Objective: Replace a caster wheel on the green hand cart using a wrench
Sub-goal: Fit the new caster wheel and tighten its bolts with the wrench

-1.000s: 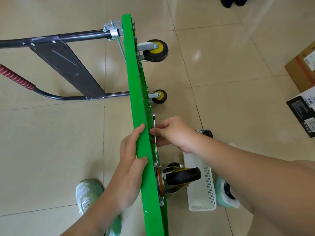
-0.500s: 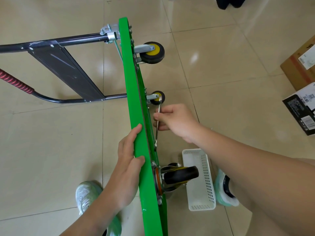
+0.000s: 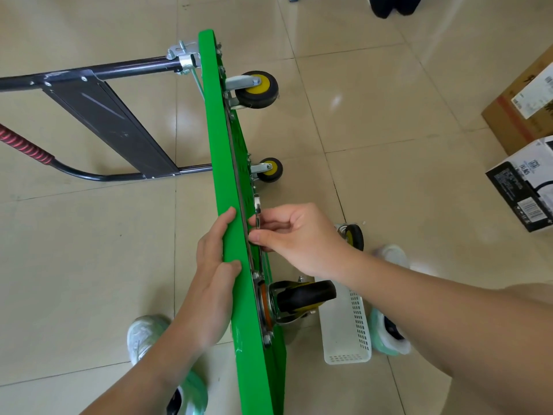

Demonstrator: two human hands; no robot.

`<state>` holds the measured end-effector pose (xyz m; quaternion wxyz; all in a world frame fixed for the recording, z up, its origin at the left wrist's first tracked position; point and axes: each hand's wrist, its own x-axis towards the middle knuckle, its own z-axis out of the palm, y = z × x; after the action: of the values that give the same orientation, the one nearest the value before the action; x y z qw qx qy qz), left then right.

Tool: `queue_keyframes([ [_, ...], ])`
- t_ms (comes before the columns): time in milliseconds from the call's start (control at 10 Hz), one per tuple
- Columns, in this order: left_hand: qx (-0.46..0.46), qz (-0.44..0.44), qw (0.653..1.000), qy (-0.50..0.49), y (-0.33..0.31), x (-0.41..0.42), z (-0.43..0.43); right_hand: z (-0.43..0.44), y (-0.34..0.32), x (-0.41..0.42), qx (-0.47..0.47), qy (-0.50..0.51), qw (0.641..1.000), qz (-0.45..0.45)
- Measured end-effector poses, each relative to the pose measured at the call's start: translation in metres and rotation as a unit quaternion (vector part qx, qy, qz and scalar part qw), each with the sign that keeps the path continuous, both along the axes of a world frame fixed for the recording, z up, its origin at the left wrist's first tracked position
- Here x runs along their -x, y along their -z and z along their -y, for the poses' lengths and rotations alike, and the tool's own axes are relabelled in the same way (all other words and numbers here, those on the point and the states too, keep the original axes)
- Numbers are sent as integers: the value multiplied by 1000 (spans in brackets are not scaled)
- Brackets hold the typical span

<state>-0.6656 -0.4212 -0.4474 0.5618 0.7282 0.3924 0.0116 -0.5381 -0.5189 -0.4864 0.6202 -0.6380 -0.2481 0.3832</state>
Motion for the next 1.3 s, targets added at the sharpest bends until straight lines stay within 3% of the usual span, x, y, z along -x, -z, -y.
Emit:
queue_keyframes([
  [400, 1, 3, 1000, -8, 4, 2, 0, -8, 14, 0, 3, 14, 999, -30],
  [1000, 26, -23, 999, -10, -26, -13, -2, -38, 56, -30, 183, 2, 974, -133],
  [1100, 30, -28, 999, -2, -23, -11, -5, -42, 50, -39, 176, 53, 976, -114],
  [1200, 31, -9, 999, 5, -20, -10, -5, -40, 31, -54, 108, 104, 983, -102],
  [1300, 29, -4, 1000, -5, -23, -6, -4, -33, 12, -48, 61, 72, 992, -82],
])
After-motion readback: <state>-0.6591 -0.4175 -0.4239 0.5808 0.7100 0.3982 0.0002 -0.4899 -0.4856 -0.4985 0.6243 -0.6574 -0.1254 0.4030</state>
